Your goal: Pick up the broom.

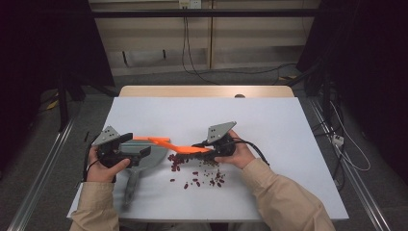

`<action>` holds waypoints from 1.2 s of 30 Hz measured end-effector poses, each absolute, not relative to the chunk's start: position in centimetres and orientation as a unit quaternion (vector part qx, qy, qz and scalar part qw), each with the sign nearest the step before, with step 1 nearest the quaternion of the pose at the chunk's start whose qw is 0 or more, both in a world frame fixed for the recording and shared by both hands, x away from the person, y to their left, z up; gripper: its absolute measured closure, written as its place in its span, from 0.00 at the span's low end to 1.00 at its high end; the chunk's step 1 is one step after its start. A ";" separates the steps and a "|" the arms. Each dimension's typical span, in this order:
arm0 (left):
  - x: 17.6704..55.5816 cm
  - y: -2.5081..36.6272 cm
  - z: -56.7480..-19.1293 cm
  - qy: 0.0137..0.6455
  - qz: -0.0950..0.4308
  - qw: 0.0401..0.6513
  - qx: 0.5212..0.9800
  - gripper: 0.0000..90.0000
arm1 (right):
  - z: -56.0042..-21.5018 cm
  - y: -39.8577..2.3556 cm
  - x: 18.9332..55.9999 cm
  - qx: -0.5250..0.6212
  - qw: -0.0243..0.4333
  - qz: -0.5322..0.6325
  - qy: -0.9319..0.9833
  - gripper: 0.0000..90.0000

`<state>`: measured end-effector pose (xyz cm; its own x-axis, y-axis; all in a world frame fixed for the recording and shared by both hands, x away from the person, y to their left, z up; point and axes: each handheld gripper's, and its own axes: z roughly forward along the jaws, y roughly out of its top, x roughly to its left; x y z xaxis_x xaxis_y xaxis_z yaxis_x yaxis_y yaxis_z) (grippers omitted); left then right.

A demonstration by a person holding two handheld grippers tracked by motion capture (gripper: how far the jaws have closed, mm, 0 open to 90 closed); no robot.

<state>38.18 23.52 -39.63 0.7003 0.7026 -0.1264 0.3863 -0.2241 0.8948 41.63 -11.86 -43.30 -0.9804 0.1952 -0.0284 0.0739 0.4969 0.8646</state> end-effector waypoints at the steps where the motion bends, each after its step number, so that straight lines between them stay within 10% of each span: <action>1: 38.2 23.5 -39.6 0.355 0.154 0.513 0.767 0.06 | -43.3 -11.9 41.6 0.078 0.061 0.496 0.863 0.79; 36: 38.1 23.8 -39.5 0.353 0.161 0.510 0.768 0.06 | -42.5 -8.3 41.4 0.151 0.054 0.487 0.859 0.80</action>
